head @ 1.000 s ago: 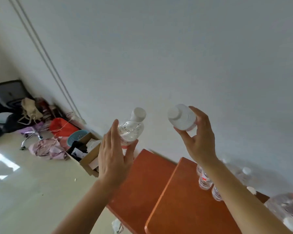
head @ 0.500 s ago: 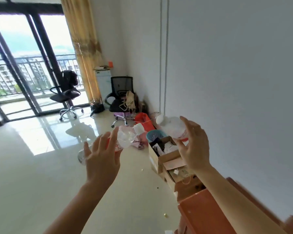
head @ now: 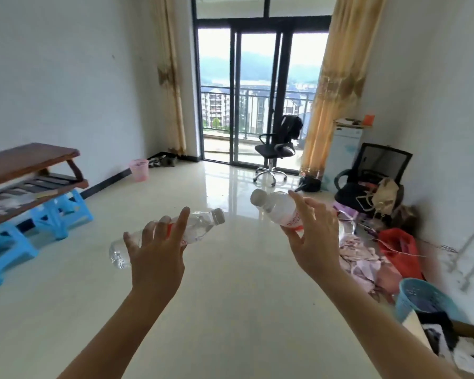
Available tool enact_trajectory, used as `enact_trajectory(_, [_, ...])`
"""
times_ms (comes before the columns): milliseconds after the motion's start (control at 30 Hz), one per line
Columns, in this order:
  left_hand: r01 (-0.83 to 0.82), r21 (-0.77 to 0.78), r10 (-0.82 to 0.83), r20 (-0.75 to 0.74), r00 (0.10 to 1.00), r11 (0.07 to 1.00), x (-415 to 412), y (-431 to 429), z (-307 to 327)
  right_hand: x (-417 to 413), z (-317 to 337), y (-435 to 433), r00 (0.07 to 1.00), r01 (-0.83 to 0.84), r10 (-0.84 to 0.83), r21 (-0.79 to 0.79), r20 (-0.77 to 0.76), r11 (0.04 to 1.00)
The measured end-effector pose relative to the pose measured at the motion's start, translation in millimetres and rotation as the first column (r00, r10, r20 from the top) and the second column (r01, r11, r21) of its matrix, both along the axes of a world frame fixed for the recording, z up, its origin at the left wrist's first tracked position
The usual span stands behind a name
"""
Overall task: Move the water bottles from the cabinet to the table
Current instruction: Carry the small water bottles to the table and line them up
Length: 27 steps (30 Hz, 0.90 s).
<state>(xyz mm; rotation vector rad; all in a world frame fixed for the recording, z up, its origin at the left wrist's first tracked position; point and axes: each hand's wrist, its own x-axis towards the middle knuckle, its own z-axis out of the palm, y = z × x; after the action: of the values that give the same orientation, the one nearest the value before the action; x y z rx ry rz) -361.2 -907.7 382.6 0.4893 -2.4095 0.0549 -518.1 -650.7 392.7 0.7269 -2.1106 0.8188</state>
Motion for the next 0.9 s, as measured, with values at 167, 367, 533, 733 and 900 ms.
enact_trajectory(167, [-0.173,0.0,0.173,0.05,0.984,0.985,-20,-81,-8,-59,-21,-112,0.987,-0.154,0.153,0.011,0.048,0.988])
enact_trajectory(367, [-0.378,-0.078,0.384,0.09,0.919,0.923,-91,-210,2,-166,-32,-296,0.911,-0.397,0.388,0.037,0.141,0.917])
enact_trajectory(533, [-0.517,-0.16,0.531,0.062,0.845,0.841,-104,-303,11,-218,-13,-432,0.832,-0.553,0.543,0.084,0.114,0.829])
enact_trajectory(733, [-0.66,-0.144,0.673,0.084,0.734,0.738,-98,-415,-2,-228,-14,-604,0.684,-0.728,0.722,0.164,0.11,0.665])
enact_trajectory(900, [-0.733,-0.079,0.736,0.036,0.676,0.676,-101,-525,-18,-229,-29,-731,0.621,-0.769,0.779,0.258,0.088,0.584])
